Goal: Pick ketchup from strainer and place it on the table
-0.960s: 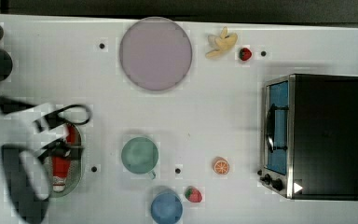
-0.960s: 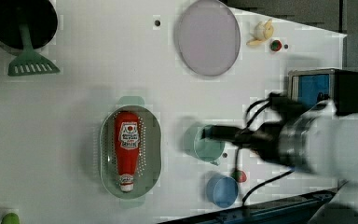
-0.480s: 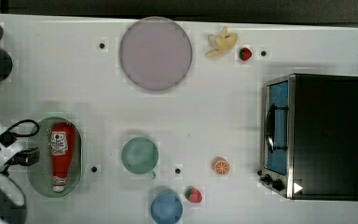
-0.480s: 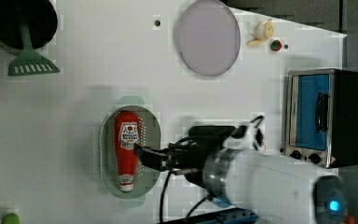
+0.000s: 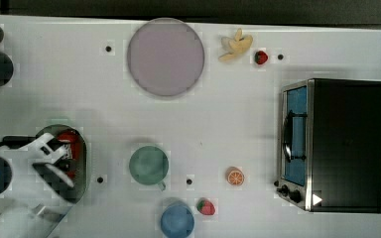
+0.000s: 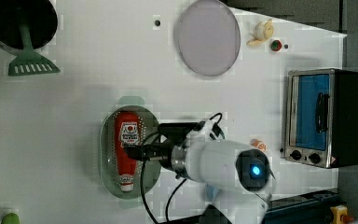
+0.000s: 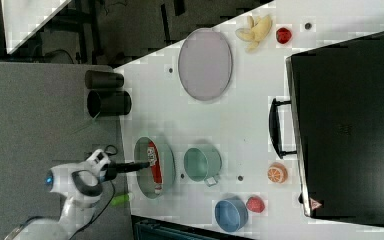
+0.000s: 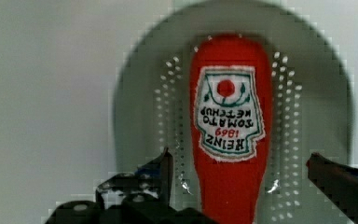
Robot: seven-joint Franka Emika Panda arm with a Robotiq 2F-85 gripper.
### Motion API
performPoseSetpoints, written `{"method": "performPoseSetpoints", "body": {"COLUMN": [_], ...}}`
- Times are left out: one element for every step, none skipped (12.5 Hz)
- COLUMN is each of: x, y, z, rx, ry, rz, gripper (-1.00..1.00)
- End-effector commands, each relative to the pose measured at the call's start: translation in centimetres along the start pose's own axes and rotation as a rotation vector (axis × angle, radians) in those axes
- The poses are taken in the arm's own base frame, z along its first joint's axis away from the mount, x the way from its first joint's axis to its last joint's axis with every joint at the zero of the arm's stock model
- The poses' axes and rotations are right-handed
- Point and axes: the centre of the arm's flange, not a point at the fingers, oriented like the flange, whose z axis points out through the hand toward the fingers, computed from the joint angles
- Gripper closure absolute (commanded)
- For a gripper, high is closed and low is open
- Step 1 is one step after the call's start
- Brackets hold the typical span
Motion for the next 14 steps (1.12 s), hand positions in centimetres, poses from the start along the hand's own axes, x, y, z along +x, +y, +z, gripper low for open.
{"method": "performPoseSetpoints", "body": {"x": [0.6,0.6,0.8,0.9,1.1,1.3,1.4,1.3,1.3,1.3,1.2,1.2,1.3,1.2], "y": [0.0,0.1,0.1,0.0,-0.1,-0.4,-0.7,-0.6,-0.4,-0.6,-0.8,-1.0,-1.2,-1.5], "z": [1.3,2.5,3.4,4.2,4.9,5.6,6.2,7.1,7.8,8.2,8.1,7.8,7.2,6.2], "rx": [0.024,0.023,0.021,0.015,0.01,0.007,0.004,-0.025,-0.045,-0.043,-0.04,-0.037,-0.033,-0.031], "ry": [0.023,0.021,0.022,0.023,0.026,0.03,0.03,0.025,0.03,0.035,0.035,0.04,0.05,0.06], "rz": [0.091,0.072,0.063,0.063,0.07,0.075,0.077,0.07,0.046,0.038,0.034,0.034,0.033,0.029], "gripper": [-1.0,-1.0,-1.0,-1.0,-1.0,-1.0,-1.0,-0.92,-0.68,-0.42,-0.19,-0.13,-0.13,-0.13]}}
